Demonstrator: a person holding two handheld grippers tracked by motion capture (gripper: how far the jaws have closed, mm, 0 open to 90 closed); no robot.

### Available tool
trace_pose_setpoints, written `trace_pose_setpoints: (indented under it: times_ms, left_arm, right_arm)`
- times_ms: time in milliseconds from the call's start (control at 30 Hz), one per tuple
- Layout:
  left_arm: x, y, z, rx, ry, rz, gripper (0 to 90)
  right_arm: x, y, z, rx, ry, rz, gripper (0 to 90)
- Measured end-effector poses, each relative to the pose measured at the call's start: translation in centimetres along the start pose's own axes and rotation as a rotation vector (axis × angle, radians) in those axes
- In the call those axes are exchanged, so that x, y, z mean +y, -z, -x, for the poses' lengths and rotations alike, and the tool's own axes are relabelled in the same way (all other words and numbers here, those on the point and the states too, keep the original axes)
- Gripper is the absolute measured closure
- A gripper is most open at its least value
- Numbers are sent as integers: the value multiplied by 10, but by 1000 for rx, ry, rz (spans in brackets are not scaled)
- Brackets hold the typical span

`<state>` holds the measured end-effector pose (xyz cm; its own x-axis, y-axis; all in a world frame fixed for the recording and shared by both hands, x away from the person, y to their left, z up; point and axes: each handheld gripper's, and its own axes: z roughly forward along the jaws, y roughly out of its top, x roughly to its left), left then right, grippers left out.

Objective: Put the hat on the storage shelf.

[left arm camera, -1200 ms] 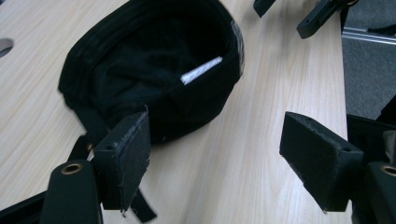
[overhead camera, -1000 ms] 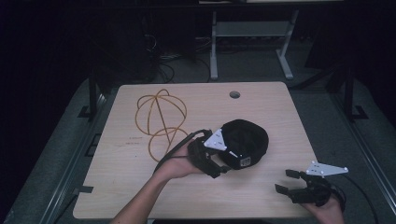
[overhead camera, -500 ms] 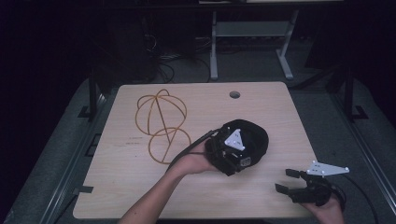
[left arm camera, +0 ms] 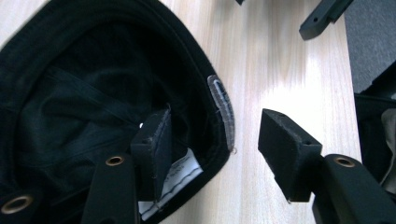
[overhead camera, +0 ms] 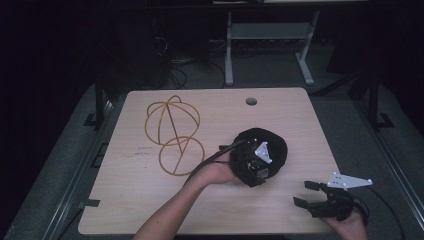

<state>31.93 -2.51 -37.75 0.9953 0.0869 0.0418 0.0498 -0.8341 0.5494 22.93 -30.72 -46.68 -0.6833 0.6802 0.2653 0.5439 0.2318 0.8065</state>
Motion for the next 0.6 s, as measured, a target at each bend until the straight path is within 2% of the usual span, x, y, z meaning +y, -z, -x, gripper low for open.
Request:
trace_pose_setpoints:
  times_ms: [233, 367, 400, 600]
  left_arm:
    - [-2, 0, -3, -10, -9, -22, 645]
    - [-2, -3, -2, -21, -16, -31, 696]
    - [-3, -4, 0, -25, -25, -47, 710]
    - [-4, -3, 2, -33, -37, -45, 775]
  right_arm:
    - [-1, -2, 1, 1, 4, -10, 163]
    - [-1, -2, 1, 0, 0, -6, 160]
    - [-1, -2, 1, -2, -5, -9, 160]
    - [0, -5, -1, -3, 7, -18, 149]
